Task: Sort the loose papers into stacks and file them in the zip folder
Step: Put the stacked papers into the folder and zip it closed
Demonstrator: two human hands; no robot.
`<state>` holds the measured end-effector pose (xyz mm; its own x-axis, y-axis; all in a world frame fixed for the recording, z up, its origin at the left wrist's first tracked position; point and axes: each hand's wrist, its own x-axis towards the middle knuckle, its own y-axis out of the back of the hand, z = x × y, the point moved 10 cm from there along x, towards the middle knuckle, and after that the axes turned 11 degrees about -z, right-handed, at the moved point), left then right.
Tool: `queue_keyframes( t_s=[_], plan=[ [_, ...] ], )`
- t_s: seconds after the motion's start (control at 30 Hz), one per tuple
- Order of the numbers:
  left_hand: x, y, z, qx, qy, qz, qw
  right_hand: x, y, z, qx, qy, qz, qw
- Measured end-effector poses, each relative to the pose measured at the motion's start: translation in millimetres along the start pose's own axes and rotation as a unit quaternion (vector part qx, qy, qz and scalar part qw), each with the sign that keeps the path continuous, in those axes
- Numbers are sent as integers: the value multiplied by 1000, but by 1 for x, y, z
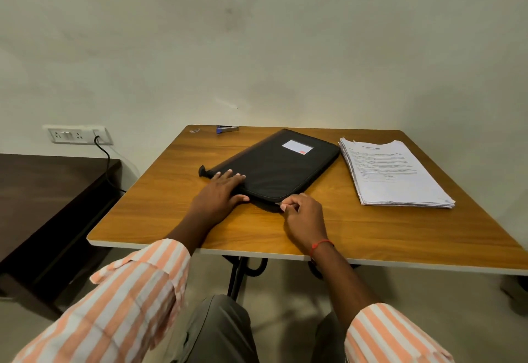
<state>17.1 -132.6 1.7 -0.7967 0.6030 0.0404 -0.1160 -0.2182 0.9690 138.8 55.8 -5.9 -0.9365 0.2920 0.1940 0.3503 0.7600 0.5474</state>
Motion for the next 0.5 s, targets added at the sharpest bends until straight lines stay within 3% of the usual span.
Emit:
queue_keyframes(
  t_s=[0.27, 0.37, 0.5],
  plan=[
    [24, 3, -37, 32, 64, -30, 997, 1, 5, 4, 39, -4, 17, 999],
    [29, -2, -48, -19, 81, -59, 995, 2, 3, 5, 23, -9, 18, 1000],
    [33, 0, -38, 22, 81, -30, 996, 2, 18, 13, 39, -47, 82, 995]
  ],
)
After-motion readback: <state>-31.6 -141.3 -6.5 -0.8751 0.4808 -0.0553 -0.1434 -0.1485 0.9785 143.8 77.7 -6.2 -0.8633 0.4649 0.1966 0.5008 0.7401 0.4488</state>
